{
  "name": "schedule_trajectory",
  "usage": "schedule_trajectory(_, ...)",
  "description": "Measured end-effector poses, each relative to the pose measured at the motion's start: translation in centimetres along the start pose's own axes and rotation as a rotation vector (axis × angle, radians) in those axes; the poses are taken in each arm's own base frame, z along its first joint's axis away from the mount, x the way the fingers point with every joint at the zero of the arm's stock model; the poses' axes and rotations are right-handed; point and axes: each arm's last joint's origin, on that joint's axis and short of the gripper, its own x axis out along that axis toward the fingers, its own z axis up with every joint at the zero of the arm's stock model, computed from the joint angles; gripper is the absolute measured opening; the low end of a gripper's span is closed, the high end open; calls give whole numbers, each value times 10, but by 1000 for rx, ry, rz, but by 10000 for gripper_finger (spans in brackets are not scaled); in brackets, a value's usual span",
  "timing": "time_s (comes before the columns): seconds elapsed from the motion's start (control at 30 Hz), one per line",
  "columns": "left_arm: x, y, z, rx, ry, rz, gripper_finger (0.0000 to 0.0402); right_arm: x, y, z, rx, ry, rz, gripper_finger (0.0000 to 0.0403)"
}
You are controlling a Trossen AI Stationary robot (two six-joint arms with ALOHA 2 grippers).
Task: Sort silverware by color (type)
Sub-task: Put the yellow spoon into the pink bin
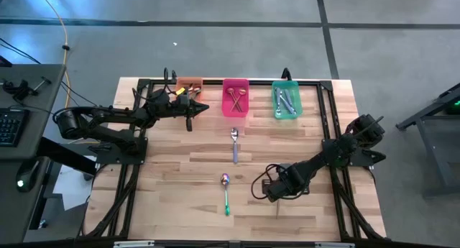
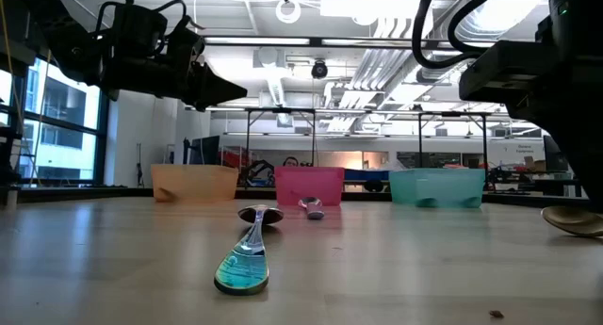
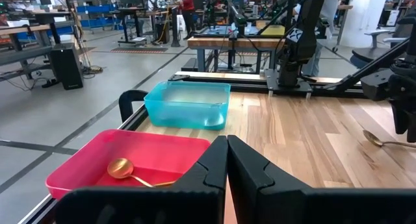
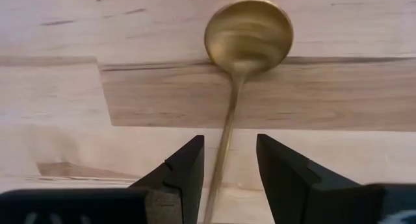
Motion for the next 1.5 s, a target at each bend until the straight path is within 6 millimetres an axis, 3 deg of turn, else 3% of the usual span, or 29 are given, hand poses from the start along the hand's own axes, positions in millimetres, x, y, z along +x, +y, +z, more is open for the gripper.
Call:
schedule_trajectory(0.8,0,0,-2,-9,22,-1,0,16,-5,5,26,-85,-95,128)
schedule_trajectory(0.93,0,0,-3,-10,27,-2,0,15,-4,6,23,-118,-70,101)
schedule_trajectory(1.2,0,0,-3,-10,27,-2,0,25,6,12,-46,-110,-50,8)
schedule_trajectory(1.4,0,0,-3,-10,27,-2,0,18,23,28,-118,-100,-1,7)
schedule_trajectory(1.5,0,0,-3,-11,27,-2,0,9,38,42,-169,-218,80,2)
